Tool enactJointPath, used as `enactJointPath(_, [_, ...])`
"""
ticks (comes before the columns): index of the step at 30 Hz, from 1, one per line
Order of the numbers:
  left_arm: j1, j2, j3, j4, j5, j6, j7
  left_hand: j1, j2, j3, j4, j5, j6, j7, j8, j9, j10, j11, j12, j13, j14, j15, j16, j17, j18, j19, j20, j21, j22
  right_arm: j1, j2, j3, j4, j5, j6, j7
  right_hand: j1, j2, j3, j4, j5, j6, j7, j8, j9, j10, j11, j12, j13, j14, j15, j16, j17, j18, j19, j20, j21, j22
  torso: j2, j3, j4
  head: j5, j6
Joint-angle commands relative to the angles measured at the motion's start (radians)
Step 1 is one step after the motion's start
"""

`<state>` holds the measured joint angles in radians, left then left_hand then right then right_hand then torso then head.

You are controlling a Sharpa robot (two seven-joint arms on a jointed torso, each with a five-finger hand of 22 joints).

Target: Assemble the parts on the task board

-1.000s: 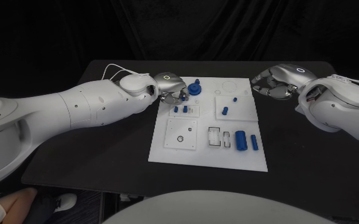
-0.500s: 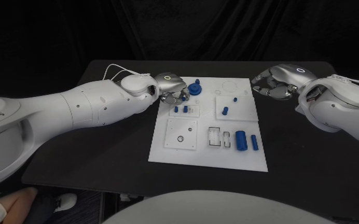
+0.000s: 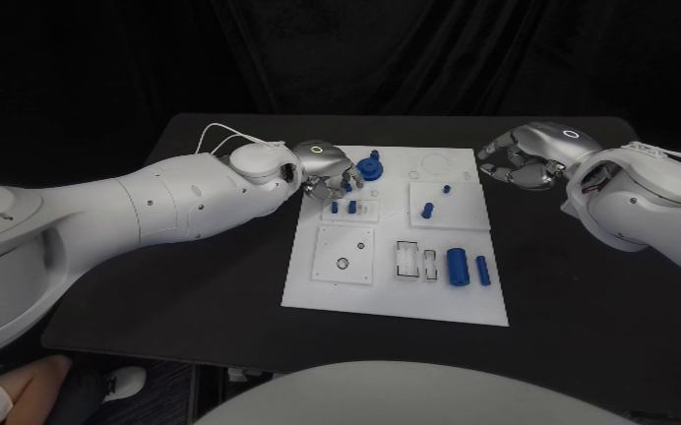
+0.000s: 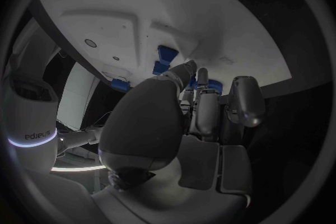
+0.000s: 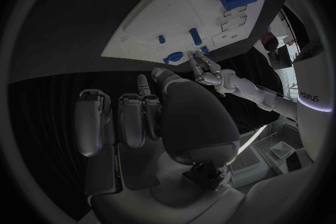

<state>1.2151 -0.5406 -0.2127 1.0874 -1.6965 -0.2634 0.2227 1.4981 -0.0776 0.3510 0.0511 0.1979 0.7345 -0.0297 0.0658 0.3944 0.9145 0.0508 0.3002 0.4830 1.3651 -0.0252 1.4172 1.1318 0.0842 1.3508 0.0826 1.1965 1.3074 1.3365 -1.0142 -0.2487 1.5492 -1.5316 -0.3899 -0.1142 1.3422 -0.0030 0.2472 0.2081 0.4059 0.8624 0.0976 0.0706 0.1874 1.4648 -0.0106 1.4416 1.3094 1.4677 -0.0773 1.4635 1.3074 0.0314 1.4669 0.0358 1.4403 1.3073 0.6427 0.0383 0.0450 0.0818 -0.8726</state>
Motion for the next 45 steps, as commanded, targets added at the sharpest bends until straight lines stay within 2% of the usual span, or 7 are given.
enactJointPath(1, [-0.002, 0.000, 0.001, -0.001, 0.001, -0.015, -0.010, -0.006, -0.008, 0.007, 0.002, -0.004, -0.023, -0.010, -0.006, -0.012, -0.014, 0.001, -0.010, -0.002, -0.006, 0.004, -0.007, -0.002, 0.000, -0.007, 0.002, -0.006, 0.151, -0.002, -0.002, 0.001, 0.003, -0.002, 0.005, -0.015, -0.005, -0.002, 0.008, -0.001, -0.001, 0.003, -0.005, -0.002, -0.001, -0.004, 0.001, -0.004, 0.091, 0.069, 0.004, 0.000, 0.086, 0.002, 0.045, 0.002, -0.004, 0.219, 0.000, 0.0000, 0.0010, -0.001, 0.000])
enactJointPath(13, [-0.002, -0.048, 0.001, 0.006, 0.001, -0.225, -0.024, -0.010, -0.016, -0.001, 0.011, -0.026, -0.054, -0.033, -0.002, -0.045, -0.076, 0.008, -0.030, 0.003, -0.074, 0.010, -0.061, -0.110, 0.015, -0.055, 0.007, -0.085, 0.130, -0.001, -0.017, 0.001, 0.013, -0.002, -0.001, -0.014, -0.005, -0.006, 0.010, -0.003, -0.003, 0.002, -0.004, -0.003, -0.003, -0.018, 0.002, -0.021, 0.072, 0.065, 0.004, -0.009, 0.071, 0.005, 0.039, 0.002, -0.016, 0.215, 0.000, -0.0003, 0.0002, 0.001, 0.000])
enactJointPath(20, [-0.002, -0.135, 0.001, 0.052, 0.015, -0.396, -0.016, -0.021, -0.019, -0.036, 0.053, -0.053, -0.102, -0.058, -0.003, -0.090, -0.254, 0.011, -0.008, 0.024, -0.516, 0.035, -0.469, -0.563, 0.088, -0.408, 0.033, -0.612, -0.014, 0.032, -0.036, 0.001, 0.036, -0.002, -0.004, 0.001, 0.015, -0.041, 0.056, -0.023, -0.021, 0.004, 0.008, -0.002, -0.009, -0.299, 0.015, -0.351, -0.248, 0.046, 0.015, -0.053, 0.009, 0.018, 0.011, 0.011, -0.076, 0.197, 0.000, -0.0007, 0.0006, -0.001, 0.000])
enactJointPath(24, [-0.002, -0.196, 0.001, 0.093, 0.187, -0.447, 0.096, -0.038, -0.004, -0.066, 0.093, -0.043, -0.086, -0.053, 0.001, -0.102, -0.364, -0.007, 0.031, 0.025, -0.717, 0.070, -0.766, -0.685, 0.068, -0.656, 0.044, -0.804, -0.072, 0.066, -0.030, 0.001, 0.047, -0.002, 0.004, 0.014, 0.035, -0.075, 0.090, -0.041, -0.035, 0.010, 0.013, 0.000, -0.011, -0.504, 0.025, -0.647, -0.496, 0.025, 0.024, -0.101, -0.055, 0.031, -0.018, 0.019, -0.141, 0.176, -0.001, -0.0018, -0.0003, 0.006, 0.000])
enactJointPath(30, [-0.002, -0.269, 0.000, 0.147, 0.612, -0.301, 0.355, -0.122, 0.074, -0.169, 0.237, 0.029, -0.077, 0.067, -0.004, -0.161, -0.599, -0.027, -0.040, -0.192, -1.111, 0.060, -1.262, -0.943, 0.067, -1.039, 0.045, -1.141, -0.328, 0.102, 0.003, 0.001, 0.049, -0.002, 0.036, 0.021, 0.050, -0.102, 0.119, -0.060, -0.057, 0.024, 0.022, 0.002, -0.010, -0.573, 0.046, -0.761, -0.565, -0.017, 0.042, -0.178, -0.151, 0.053, -0.072, 0.035, -0.258, 0.139, -0.003, -0.0059, 0.0021, 0.014, 0.000])
enactJointPath(35, [-0.002, -0.308, 0.000, 0.185, 0.885, -0.114, 0.483, -0.192, 0.125, -0.278, 0.243, 0.106, -0.169, 0.050, -0.012, -0.231, -0.741, -0.063, -0.161, -0.364, -1.276, 0.056, -1.392, -1.075, 0.092, -1.135, 0.055, -1.139, -0.504, 0.105, 0.027, 0.001, 0.038, -0.006, 0.059, 0.028, 0.048, -0.109, 0.124, -0.066, -0.095, 0.007, 0.023, -0.004, -0.015, -0.653, 0.070, -0.840, -0.618, -0.035, 0.062, -0.198, -0.176, 0.059, -0.092, 0.052, -0.306, 0.125, -0.004, -0.0084, 0.0054, 0.012, 0.000])
enactJointPath(45, [-0.018, -0.326, 0.000, 0.215, 1.275, 0.144, 0.563, -0.183, 0.272, -0.527, 0.244, 0.050, -0.330, 0.037, -0.025, -0.329, -0.830, -0.065, -0.252, -0.463, -1.364, 0.100, -1.417, -1.131, 0.082, -1.225, 0.089, -1.152, -0.871, 0.059, 0.041, 0.001, 0.021, -0.125, 0.092, 0.020, 0.086, -0.110, 0.108, -0.129, -0.105, -0.035, 0.002, -0.004, -0.024, -0.823, 0.143, -1.091, -0.857, -0.077, 0.101, -0.244, -0.244, 0.073, -0.122, 0.092, -0.388, 0.108, -0.009, -0.0192, 0.0214, -0.011, 0.000])
